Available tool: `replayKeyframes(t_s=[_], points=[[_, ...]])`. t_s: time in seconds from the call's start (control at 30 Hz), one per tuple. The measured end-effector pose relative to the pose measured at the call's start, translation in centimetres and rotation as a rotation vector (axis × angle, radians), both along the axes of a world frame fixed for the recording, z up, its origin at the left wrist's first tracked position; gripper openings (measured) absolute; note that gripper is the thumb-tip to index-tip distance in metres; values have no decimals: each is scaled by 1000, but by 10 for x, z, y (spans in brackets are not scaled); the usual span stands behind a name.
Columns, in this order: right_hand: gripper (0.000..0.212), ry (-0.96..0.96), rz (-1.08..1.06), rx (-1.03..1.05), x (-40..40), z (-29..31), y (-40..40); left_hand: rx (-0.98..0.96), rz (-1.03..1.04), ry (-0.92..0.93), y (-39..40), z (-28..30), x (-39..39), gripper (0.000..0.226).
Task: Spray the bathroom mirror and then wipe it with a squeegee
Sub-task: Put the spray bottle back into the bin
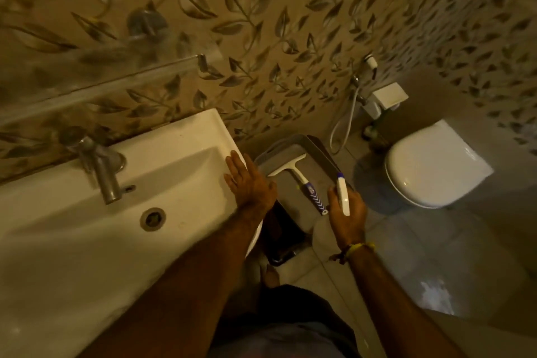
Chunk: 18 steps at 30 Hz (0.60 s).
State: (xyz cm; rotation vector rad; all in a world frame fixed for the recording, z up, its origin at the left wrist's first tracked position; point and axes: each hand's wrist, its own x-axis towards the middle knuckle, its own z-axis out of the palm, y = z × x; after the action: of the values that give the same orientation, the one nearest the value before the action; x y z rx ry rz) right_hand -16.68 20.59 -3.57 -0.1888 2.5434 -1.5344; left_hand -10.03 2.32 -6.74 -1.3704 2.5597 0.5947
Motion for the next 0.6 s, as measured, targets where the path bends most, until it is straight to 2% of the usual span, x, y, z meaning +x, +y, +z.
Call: replayKeyframes(t_s=[0.17, 0.2, 0.33, 0.43, 0.6], points=[[3, -77, 133, 15, -43, -51, -32, -164, 26, -67, 2, -23, -5, 101], [10, -72, 151, 21, -50, -63, -41, -171, 23, -65, 2, -25, -4, 98], [24, -142, 231, 12, -72, -106, -83, -174, 0, -25, 5, -26, -4, 85], [34, -190, 250, 11, -84, -134, -111, -143, 11, -29, 5, -22, -6, 85], [37, -169, 380, 26, -93, -157, -133, -120, 29, -27, 5, -18, -10, 77]])
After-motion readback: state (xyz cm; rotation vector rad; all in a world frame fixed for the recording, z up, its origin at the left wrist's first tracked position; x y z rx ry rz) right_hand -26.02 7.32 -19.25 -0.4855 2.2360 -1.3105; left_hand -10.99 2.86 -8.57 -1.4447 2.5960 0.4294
